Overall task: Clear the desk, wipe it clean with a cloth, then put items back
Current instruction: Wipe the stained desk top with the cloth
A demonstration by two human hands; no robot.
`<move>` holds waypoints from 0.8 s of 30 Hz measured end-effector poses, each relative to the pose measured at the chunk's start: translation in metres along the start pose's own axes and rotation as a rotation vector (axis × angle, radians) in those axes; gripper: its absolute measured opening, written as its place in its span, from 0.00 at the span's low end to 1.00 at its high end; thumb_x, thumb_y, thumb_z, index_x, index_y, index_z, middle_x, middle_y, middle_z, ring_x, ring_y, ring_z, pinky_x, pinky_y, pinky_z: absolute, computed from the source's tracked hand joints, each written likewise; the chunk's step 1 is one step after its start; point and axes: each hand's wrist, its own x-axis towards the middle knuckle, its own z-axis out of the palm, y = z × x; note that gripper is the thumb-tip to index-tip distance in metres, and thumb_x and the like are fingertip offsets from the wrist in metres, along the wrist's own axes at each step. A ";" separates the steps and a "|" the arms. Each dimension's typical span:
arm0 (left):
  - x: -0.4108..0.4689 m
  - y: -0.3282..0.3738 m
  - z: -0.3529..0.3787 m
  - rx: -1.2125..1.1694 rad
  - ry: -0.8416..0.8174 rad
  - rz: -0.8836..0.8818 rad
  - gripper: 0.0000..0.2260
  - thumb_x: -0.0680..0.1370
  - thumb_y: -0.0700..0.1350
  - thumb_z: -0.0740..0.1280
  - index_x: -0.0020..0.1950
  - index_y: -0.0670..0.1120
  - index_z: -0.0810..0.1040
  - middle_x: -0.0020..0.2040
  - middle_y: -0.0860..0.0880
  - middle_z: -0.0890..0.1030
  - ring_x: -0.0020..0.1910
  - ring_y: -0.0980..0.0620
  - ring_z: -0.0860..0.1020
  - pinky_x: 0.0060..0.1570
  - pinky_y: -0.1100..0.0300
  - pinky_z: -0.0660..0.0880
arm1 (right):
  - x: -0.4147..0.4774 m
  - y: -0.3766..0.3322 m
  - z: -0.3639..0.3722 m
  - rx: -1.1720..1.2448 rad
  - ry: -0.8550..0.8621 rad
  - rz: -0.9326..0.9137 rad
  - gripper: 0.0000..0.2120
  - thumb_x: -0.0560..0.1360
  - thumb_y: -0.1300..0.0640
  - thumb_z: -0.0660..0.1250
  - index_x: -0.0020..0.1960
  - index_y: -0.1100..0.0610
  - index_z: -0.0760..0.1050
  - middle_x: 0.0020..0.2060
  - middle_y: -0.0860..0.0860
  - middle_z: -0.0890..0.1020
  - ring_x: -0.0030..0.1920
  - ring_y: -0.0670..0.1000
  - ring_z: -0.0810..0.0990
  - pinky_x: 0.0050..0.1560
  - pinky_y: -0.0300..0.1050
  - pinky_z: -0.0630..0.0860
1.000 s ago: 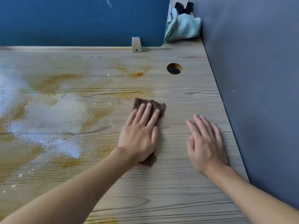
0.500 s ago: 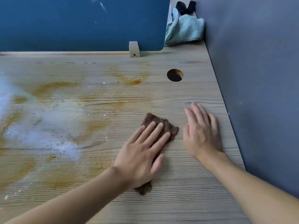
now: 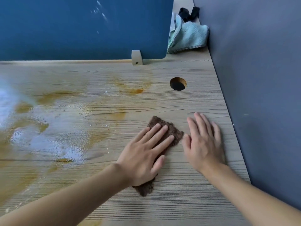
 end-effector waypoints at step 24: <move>0.026 -0.029 -0.009 0.034 0.103 -0.252 0.28 0.83 0.57 0.47 0.82 0.51 0.52 0.82 0.48 0.50 0.81 0.49 0.44 0.77 0.49 0.47 | 0.059 -0.022 0.010 0.052 0.025 -0.056 0.26 0.76 0.48 0.52 0.70 0.54 0.71 0.74 0.57 0.69 0.75 0.56 0.64 0.74 0.61 0.58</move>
